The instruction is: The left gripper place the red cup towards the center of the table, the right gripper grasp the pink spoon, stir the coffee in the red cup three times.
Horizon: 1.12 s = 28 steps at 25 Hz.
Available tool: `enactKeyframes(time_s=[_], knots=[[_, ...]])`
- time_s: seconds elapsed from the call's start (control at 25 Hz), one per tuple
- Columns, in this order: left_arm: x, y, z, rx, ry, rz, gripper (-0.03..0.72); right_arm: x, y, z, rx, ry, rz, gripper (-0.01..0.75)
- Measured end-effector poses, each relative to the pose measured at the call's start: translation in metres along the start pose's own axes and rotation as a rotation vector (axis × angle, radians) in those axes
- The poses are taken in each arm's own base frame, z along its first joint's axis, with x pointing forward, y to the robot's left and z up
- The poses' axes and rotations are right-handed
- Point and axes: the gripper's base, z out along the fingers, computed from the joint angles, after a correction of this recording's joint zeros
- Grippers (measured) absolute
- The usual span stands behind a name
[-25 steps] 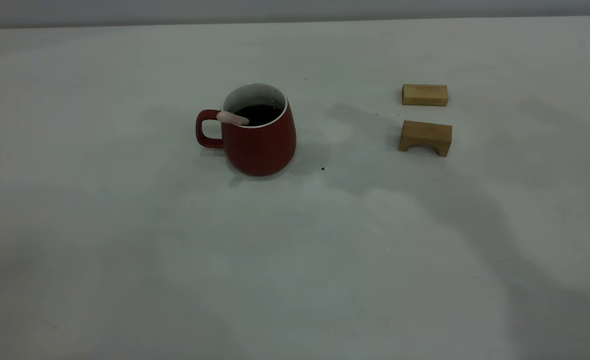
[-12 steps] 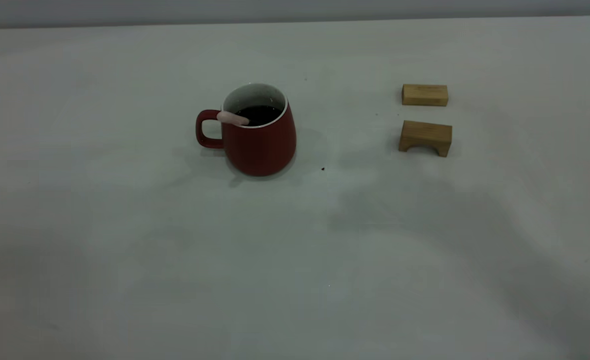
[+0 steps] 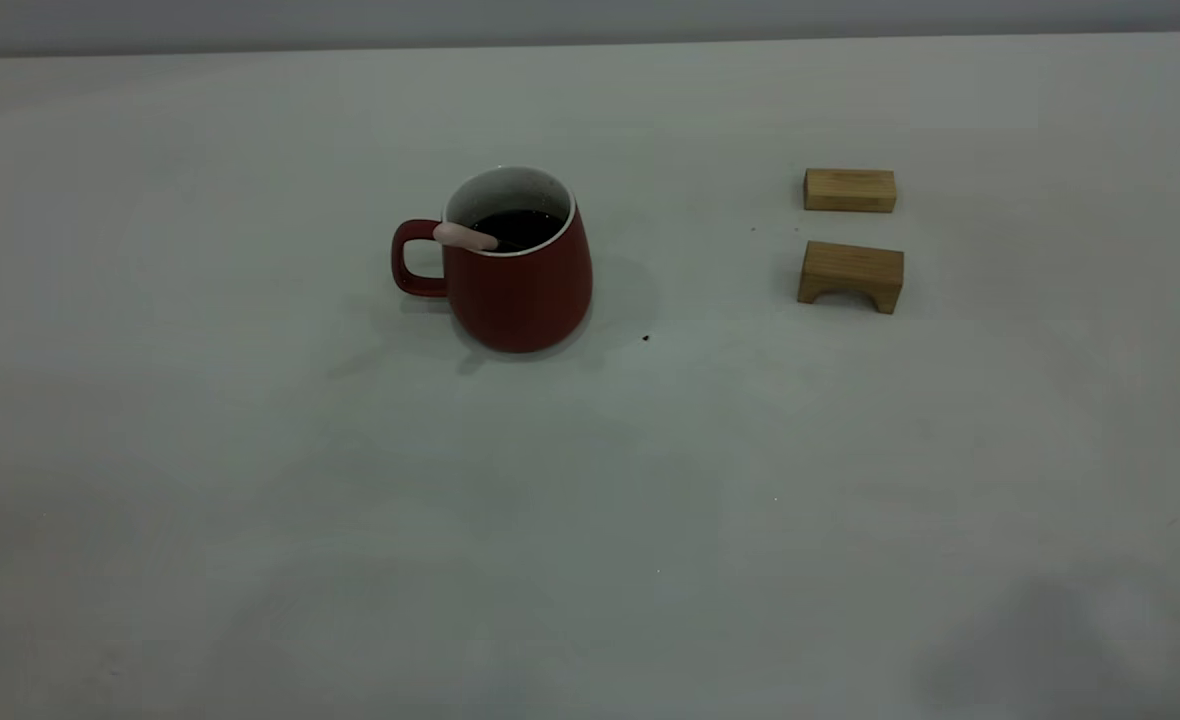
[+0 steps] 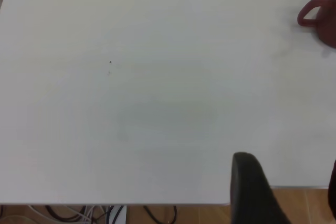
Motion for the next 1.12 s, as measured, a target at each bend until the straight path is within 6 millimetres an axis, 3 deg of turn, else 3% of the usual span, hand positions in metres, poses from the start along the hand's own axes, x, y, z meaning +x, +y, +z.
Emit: enactKeyframes(time_s=[0.16, 0.4, 0.68, 1.12], knots=[[0.0, 0.0, 0.0, 0.0, 0.0, 0.0, 0.426, 0.053, -0.008, -0.015, 0.112, -0.117, 0.02, 0.241], [0.0, 0.0, 0.0, 0.0, 0.0, 0.0, 0.426, 0.105, -0.01, -0.019, 0.293, -0.286, 0.057, 0.241], [0.0, 0.0, 0.0, 0.0, 0.0, 0.0, 0.426, 0.138, -0.016, 0.005, 0.389, -0.387, 0.08, 0.241], [0.0, 0.0, 0.0, 0.0, 0.0, 0.0, 0.426, 0.16, -0.014, 0.003, 0.474, -0.492, 0.139, 0.241]])
